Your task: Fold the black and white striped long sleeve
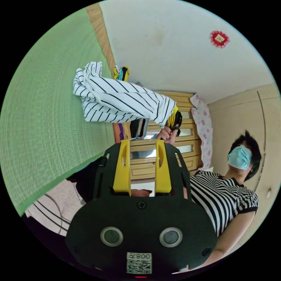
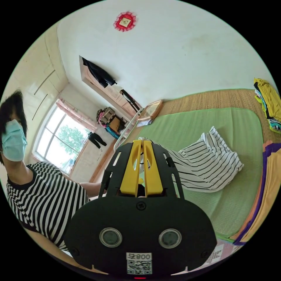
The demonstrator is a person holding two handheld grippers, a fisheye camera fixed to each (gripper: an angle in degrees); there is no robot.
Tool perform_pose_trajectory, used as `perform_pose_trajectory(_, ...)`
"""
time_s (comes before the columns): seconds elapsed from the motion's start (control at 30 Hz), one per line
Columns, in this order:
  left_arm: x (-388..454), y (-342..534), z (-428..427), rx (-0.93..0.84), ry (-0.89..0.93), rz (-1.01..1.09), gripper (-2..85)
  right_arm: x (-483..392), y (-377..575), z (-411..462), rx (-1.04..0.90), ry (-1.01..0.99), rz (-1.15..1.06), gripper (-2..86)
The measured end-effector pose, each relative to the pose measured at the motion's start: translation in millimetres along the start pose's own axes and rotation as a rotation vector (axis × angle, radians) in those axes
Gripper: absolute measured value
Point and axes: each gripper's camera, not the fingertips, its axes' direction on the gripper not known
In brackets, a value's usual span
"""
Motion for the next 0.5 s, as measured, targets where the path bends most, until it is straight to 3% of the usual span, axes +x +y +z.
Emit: perform_pose_trajectory(0.5, -35, 93, -103, 0.100, 0.086, -0.013, 12.9, -152, 60, -75, 0.075, 0.059, 0.028, 0.6)
